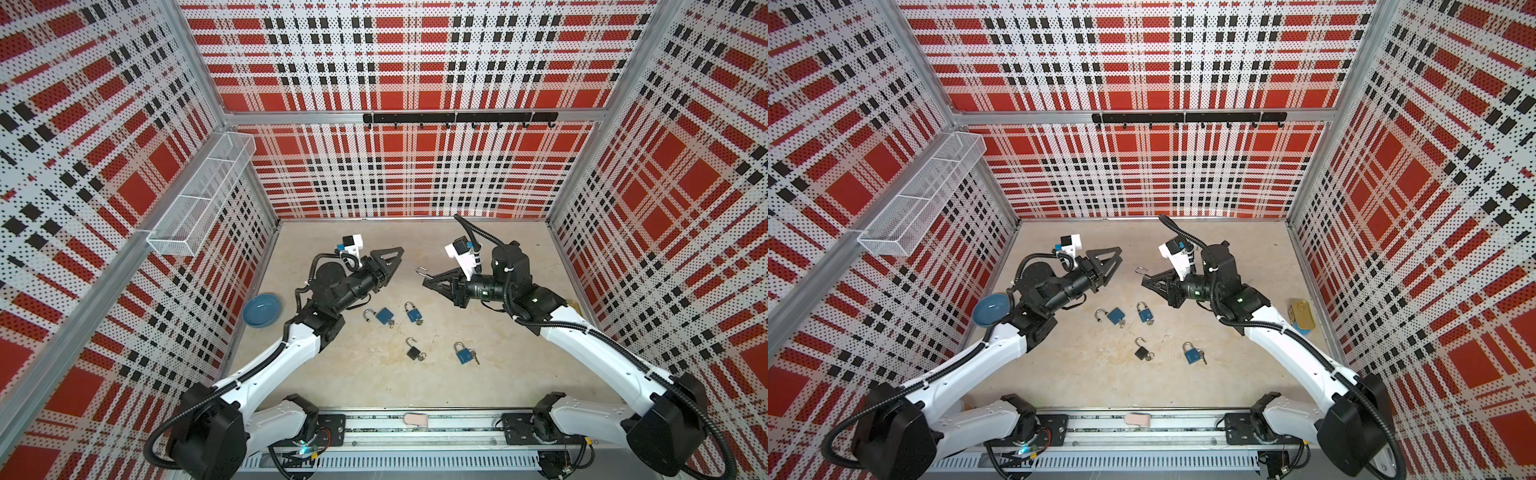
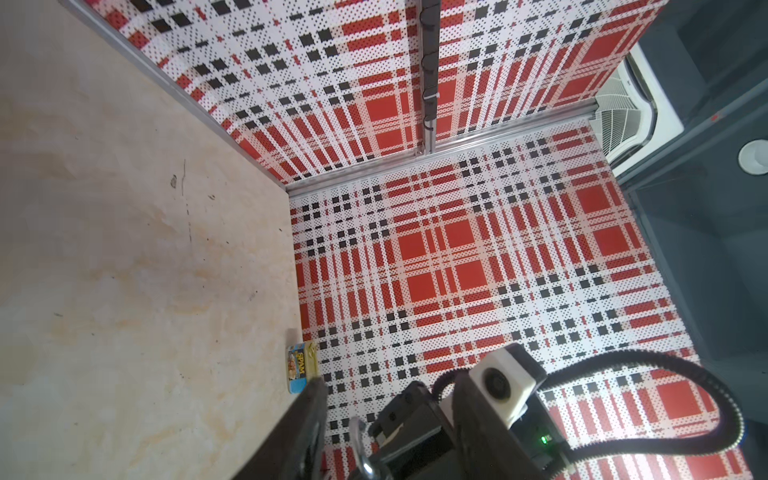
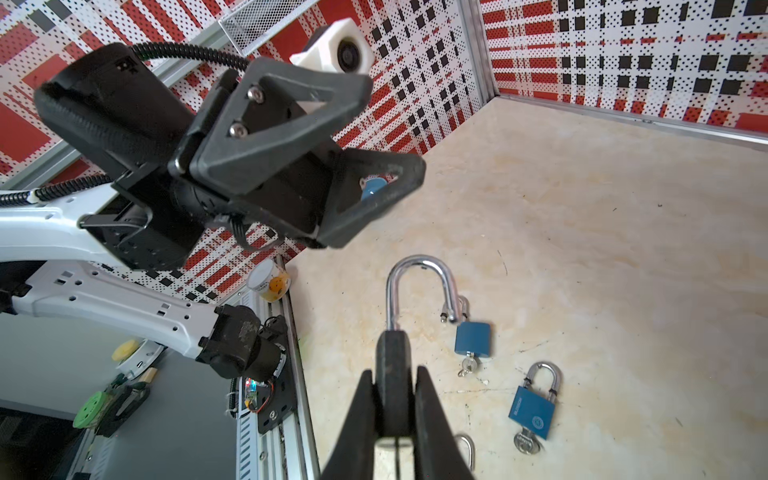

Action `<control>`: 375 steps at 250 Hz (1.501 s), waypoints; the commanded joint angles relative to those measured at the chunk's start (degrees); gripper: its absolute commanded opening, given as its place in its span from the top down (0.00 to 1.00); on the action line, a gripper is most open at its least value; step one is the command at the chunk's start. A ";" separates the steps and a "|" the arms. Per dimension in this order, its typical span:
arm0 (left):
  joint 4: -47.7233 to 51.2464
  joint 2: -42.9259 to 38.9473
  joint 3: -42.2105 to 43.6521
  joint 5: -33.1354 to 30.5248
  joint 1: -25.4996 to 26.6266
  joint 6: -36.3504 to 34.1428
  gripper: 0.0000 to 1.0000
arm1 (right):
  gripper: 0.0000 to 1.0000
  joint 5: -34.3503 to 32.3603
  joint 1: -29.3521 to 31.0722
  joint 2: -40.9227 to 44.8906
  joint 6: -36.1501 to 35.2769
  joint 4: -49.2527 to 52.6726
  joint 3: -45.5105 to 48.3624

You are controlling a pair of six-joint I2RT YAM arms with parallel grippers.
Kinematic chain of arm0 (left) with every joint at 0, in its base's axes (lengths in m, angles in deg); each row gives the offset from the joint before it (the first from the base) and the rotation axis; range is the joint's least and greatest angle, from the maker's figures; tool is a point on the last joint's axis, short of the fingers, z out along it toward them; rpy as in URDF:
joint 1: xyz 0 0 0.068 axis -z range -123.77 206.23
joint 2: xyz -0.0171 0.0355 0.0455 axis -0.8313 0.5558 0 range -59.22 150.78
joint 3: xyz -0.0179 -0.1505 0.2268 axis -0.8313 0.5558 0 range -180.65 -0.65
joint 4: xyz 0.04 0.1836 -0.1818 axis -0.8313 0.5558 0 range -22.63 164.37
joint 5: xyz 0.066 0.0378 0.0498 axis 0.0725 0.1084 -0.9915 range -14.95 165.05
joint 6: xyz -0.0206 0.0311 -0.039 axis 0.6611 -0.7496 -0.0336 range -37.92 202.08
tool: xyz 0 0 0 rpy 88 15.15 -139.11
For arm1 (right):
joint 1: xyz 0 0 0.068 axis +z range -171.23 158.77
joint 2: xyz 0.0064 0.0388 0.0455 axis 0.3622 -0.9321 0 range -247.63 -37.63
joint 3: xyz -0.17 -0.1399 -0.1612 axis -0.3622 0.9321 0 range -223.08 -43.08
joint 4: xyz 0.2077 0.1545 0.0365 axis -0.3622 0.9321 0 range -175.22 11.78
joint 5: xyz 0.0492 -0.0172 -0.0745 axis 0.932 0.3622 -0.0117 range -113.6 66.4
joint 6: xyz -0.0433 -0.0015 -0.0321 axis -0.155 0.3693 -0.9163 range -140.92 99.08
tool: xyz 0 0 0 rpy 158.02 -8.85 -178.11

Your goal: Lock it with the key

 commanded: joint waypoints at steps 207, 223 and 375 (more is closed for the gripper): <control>14.31 5.52 -10.05 20.36 5.29 -27.70 0.61 | 1.00 8.54 0.14 2.17 0.19 10.66 -6.05; 14.56 5.23 -9.61 20.87 5.29 -27.68 0.61 | 1.00 8.65 0.12 1.68 -0.15 11.01 -6.82; 16.86 1.41 -8.59 22.63 4.30 -28.08 0.66 | 1.00 5.57 0.05 -0.04 -2.76 14.62 -9.21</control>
